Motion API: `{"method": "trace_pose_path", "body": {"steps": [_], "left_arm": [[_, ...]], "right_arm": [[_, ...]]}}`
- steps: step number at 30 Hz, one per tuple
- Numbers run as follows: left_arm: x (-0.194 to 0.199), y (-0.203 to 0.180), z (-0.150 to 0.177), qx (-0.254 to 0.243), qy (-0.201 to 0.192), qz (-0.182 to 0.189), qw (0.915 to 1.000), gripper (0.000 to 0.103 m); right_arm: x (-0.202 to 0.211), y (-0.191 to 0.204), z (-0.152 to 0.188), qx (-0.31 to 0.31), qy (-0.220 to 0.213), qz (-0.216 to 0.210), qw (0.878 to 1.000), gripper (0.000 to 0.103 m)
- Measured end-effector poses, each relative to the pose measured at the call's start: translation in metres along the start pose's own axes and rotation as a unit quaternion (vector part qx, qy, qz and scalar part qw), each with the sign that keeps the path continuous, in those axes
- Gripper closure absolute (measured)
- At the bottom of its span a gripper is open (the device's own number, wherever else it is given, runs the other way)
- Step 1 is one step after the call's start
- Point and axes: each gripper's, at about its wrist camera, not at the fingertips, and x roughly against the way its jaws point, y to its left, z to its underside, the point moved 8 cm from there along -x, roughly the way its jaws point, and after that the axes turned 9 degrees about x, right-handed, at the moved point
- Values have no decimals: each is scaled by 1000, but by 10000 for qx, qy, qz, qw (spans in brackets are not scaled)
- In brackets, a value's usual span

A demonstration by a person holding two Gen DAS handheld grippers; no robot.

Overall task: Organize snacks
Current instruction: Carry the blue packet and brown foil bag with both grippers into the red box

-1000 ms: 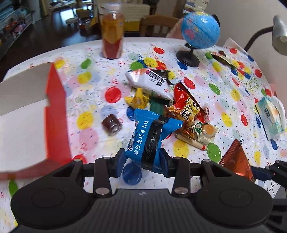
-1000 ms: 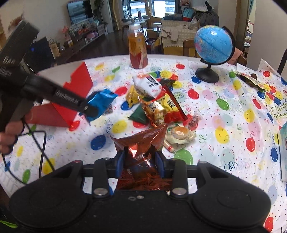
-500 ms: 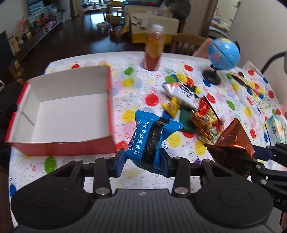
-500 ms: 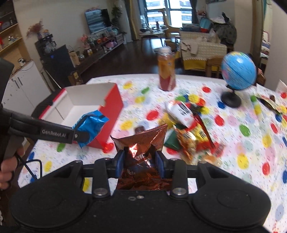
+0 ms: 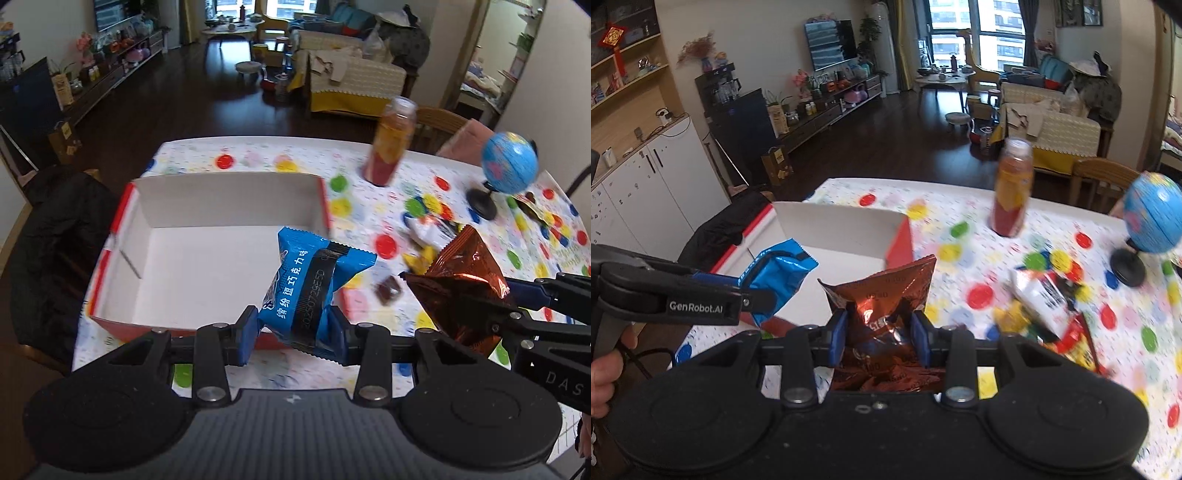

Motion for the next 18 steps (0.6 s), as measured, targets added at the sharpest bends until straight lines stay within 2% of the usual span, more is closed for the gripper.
{"method": "trace_pose_path", "body": {"steps": [9, 18], "left_arm": [[-20, 61, -30, 52, 67, -176, 9998, 63], [-60, 107, -49, 1, 326, -332, 9989, 63]], "right_arm": [[-53, 30, -33, -5, 130, -14, 9999, 67], [-109, 50, -45, -136, 410, 51, 9991, 67]]}}
